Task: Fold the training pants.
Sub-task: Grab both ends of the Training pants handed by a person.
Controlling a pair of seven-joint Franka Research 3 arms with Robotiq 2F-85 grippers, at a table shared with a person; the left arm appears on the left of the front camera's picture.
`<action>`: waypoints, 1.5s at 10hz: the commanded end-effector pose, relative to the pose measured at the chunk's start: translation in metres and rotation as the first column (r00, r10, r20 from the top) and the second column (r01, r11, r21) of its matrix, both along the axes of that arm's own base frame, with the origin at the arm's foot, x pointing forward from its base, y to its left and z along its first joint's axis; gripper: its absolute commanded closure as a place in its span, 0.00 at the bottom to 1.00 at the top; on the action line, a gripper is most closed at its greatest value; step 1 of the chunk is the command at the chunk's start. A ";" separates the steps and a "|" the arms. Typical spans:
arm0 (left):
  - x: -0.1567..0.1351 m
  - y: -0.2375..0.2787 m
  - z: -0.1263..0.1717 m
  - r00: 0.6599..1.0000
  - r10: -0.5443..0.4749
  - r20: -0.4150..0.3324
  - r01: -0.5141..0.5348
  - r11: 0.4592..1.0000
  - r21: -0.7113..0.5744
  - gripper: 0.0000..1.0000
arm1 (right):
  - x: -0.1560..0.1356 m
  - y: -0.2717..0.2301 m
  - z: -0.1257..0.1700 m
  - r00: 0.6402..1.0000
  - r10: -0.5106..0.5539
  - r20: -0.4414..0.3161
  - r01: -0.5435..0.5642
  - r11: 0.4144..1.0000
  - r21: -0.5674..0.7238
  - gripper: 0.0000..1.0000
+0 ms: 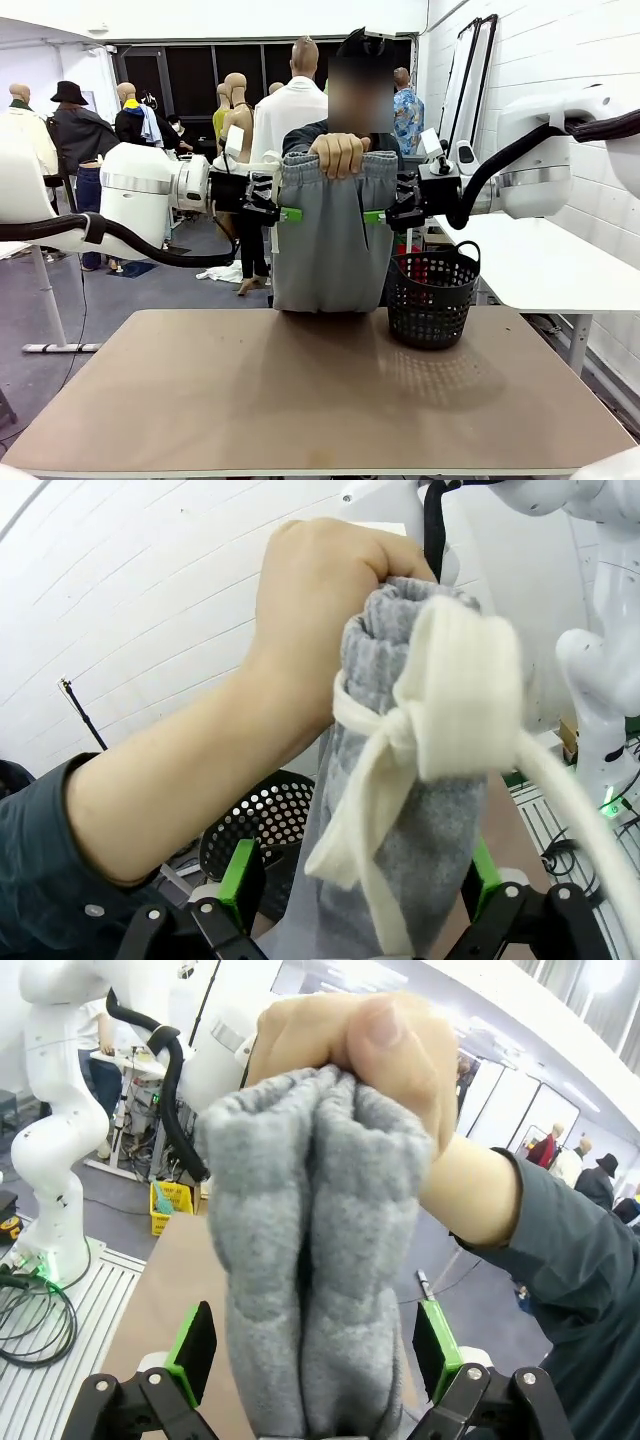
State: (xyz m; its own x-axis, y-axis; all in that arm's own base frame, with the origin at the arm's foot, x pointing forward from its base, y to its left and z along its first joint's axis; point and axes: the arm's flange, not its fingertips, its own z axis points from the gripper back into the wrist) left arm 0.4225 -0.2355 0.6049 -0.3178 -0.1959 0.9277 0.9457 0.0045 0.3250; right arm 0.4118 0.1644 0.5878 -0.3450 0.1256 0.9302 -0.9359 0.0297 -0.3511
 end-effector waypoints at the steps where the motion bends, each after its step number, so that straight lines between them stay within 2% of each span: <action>1: 0.003 -0.013 0.004 0.999 0.049 -0.010 -0.049 0.999 -0.005 0.00 | 0.009 0.001 0.004 1.000 -0.002 -0.021 0.003 0.999 0.037 0.00; 2: 0.003 -0.015 0.004 0.999 0.050 -0.011 -0.050 0.999 -0.011 0.00 | 0.011 0.002 0.003 0.999 0.005 -0.039 -0.003 1.000 0.029 0.00; 3: 0.002 -0.015 0.004 0.998 0.063 0.005 -0.063 0.998 -0.022 0.20 | 0.011 0.002 0.002 0.999 0.009 -0.049 -0.008 1.000 0.021 0.00; 7: 0.003 -0.013 0.004 0.999 0.035 -0.035 -0.037 0.997 -0.070 1.00 | 0.014 0.003 0.006 0.996 0.000 -0.087 0.000 1.000 0.006 0.80; 8: 0.005 -0.012 0.002 0.997 0.053 -0.051 -0.056 0.996 -0.063 1.00 | 0.015 0.004 0.006 0.995 0.007 -0.096 -0.006 1.000 0.008 1.00; 12: 0.011 -0.011 -0.005 0.992 0.066 -0.109 -0.071 0.996 -0.044 1.00 | 0.016 0.004 0.007 0.988 0.028 -0.154 -0.029 1.000 -0.006 1.00; 15: 0.019 -0.004 -0.012 0.979 0.093 -0.183 -0.101 0.994 -0.034 1.00 | 0.024 0.007 0.002 0.969 0.036 -0.243 -0.039 0.999 -0.010 1.00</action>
State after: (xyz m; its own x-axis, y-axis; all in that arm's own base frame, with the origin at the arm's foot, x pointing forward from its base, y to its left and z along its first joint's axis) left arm 0.4344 -0.2427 0.5933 -0.1739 -0.1685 0.9703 0.9779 0.0864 0.1902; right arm 0.4276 0.1700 0.5814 -0.1569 0.1183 0.9805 -0.9868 0.0215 -0.1605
